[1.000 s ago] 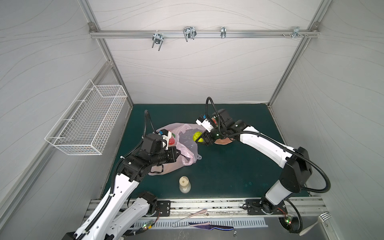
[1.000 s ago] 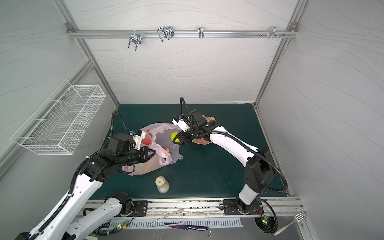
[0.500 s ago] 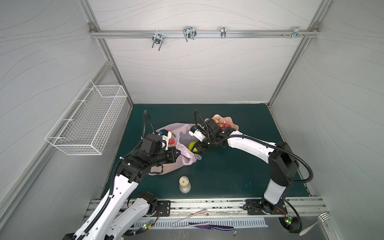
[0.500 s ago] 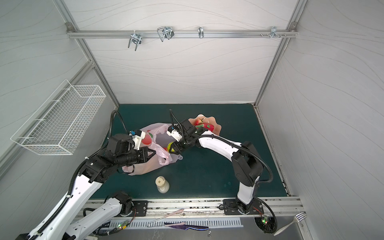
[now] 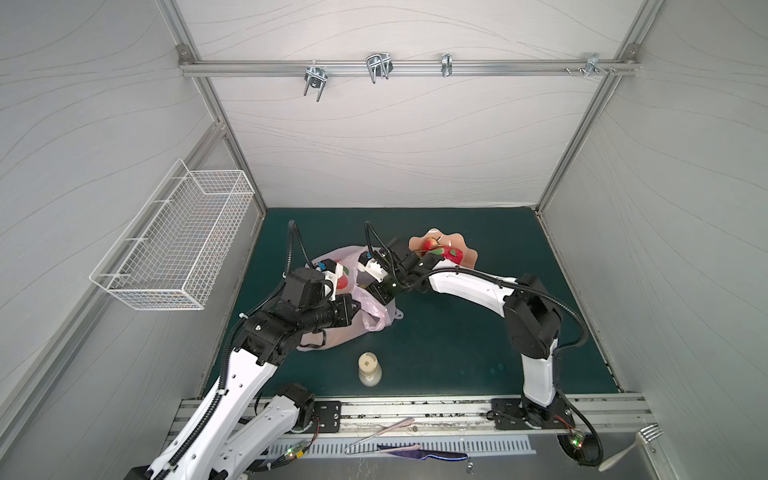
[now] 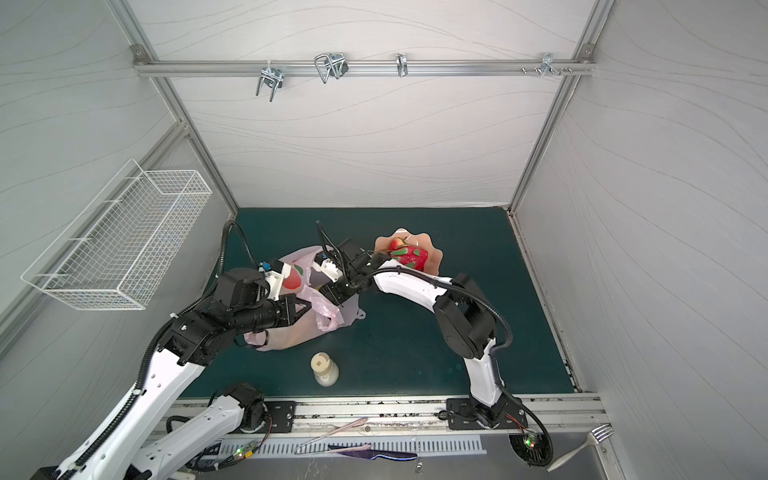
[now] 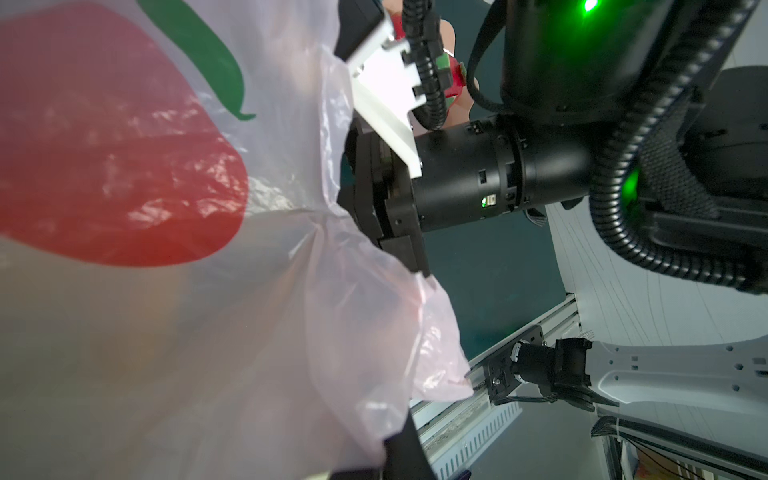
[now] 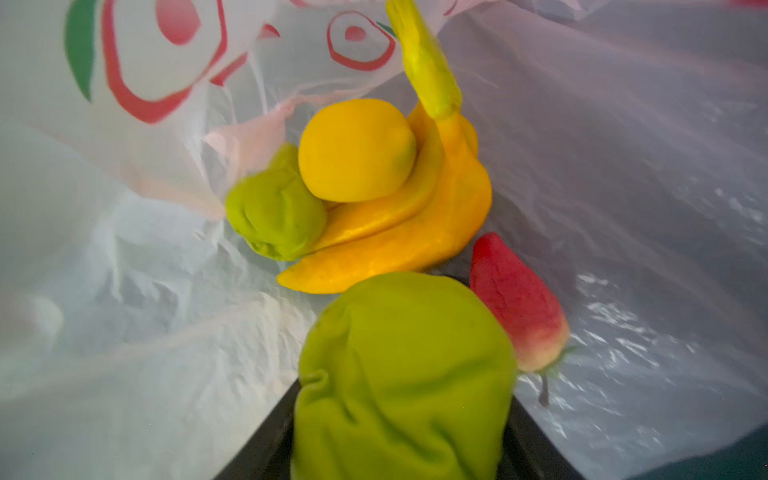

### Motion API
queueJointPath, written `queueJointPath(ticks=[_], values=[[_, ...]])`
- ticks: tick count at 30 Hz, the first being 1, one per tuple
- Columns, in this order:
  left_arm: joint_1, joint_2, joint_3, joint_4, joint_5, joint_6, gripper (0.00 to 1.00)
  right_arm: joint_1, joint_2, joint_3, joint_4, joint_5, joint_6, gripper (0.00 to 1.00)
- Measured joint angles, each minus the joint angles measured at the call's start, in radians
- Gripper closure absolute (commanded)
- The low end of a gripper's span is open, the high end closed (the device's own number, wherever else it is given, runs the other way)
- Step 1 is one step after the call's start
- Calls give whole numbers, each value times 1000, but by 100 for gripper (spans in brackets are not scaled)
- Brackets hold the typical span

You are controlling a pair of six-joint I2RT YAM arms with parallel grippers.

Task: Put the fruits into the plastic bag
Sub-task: 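Open the right gripper to drop the pear beside the bananas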

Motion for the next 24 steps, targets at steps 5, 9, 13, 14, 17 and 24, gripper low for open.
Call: queueJointPath(ticks=[5, 9, 13, 14, 17, 24], values=[[0, -8, 2, -18, -19, 10, 100, 14, 60, 32, 118, -102, 183, 48], [0, -12, 3, -30, -27, 18, 100, 26, 120, 42, 193, -163, 322, 39], [0, -12, 3, -36, -37, 26, 100, 48, 166, 61, 214, -203, 401, 20], [0, -12, 3, -38, -39, 28, 100, 55, 169, 61, 216, -212, 417, 14], [0, -16, 3, -45, -44, 32, 100, 61, 168, 61, 230, -238, 442, 2], [0, -41, 3, -59, -61, 36, 100, 55, 157, 53, 222, -257, 450, 1]])
